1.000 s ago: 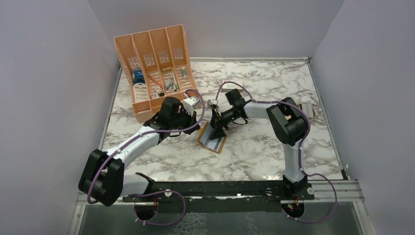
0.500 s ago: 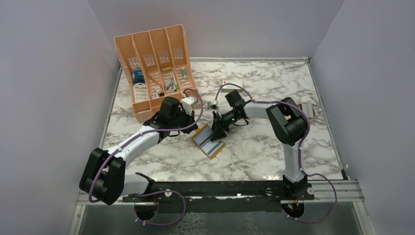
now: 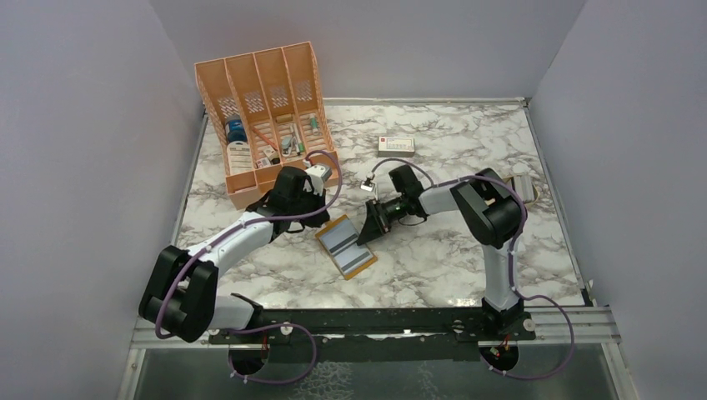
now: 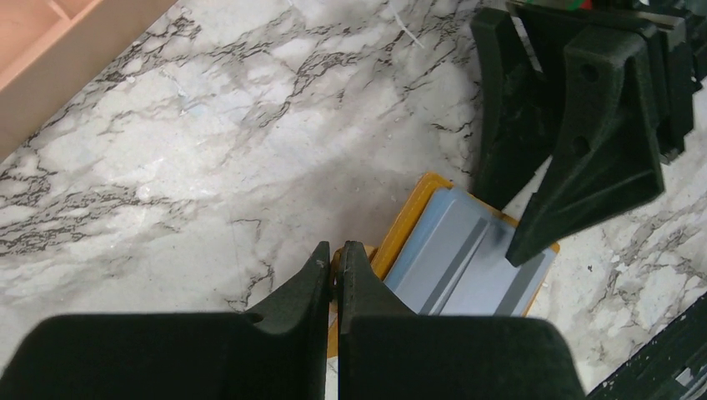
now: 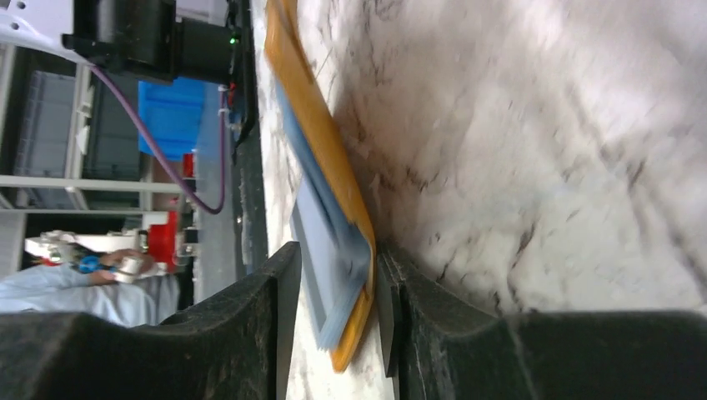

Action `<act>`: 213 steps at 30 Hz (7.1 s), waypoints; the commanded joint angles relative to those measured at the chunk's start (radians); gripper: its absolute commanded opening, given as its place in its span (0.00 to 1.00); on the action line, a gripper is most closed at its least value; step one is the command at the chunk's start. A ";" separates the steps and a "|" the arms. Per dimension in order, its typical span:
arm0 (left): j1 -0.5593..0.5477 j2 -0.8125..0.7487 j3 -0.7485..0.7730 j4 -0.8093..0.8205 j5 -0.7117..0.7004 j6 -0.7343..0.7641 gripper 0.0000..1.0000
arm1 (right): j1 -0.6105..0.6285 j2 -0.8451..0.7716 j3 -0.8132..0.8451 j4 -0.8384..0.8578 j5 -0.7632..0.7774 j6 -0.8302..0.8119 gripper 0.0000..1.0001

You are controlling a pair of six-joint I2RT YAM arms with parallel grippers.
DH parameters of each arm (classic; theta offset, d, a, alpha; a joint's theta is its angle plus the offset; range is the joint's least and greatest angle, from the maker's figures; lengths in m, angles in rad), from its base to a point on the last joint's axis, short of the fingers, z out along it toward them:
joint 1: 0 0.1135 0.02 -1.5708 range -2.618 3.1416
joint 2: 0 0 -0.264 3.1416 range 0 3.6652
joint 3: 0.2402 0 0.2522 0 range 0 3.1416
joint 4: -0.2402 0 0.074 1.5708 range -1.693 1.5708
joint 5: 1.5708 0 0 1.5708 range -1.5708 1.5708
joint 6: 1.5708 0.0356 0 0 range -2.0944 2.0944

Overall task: Put the credit cards into the card holder
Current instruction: Close the card holder at the center of the board.

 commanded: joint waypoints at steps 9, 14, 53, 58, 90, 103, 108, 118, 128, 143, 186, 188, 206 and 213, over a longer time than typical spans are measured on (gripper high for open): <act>0.038 0.039 0.019 -0.039 -0.118 -0.093 0.00 | 0.048 -0.091 -0.241 0.388 0.158 0.454 0.39; 0.046 0.044 0.020 -0.050 -0.127 -0.106 0.00 | 0.094 -0.060 -0.256 0.478 0.205 0.554 0.38; 0.049 -0.030 -0.114 0.033 -0.063 -0.607 0.00 | 0.140 -0.164 -0.461 1.098 0.487 1.282 0.34; 0.046 -0.075 -0.180 0.130 0.005 -0.771 0.00 | 0.140 -0.167 -0.373 0.875 0.532 1.164 0.34; 0.017 -0.099 -0.343 0.327 -0.072 -1.031 0.00 | 0.216 -0.416 -0.301 0.394 0.768 0.813 0.36; -0.071 -0.045 -0.314 0.375 -0.082 -1.044 0.00 | 0.216 -0.547 -0.302 0.094 0.943 0.689 0.47; -0.120 -0.006 -0.297 0.412 -0.085 -1.064 0.00 | 0.217 -0.607 -0.301 0.014 0.993 0.651 0.51; -0.143 0.030 -0.267 0.431 -0.082 -1.019 0.00 | 0.217 -0.606 -0.336 0.102 0.900 0.640 0.33; -0.141 0.003 -0.270 0.448 -0.060 -0.976 0.12 | 0.217 -0.503 -0.324 0.083 0.942 0.607 0.24; -0.141 0.048 -0.242 0.524 0.026 -0.945 0.32 | 0.217 -0.420 -0.288 0.007 0.994 0.531 0.11; -0.084 0.284 0.206 -0.150 0.324 -0.155 0.37 | 0.217 -0.407 -0.369 0.244 0.851 0.555 0.20; -0.084 0.285 0.203 -0.146 0.327 -0.155 0.36 | 0.217 -0.408 -0.372 0.247 0.851 0.555 0.19; -0.085 0.291 0.234 -0.216 0.227 -0.086 0.45 | 0.217 -0.406 -0.377 0.255 0.848 0.555 0.19; -0.084 0.280 0.244 -0.244 0.154 -0.073 0.45 | 0.217 -0.409 -0.378 0.254 0.849 0.554 0.19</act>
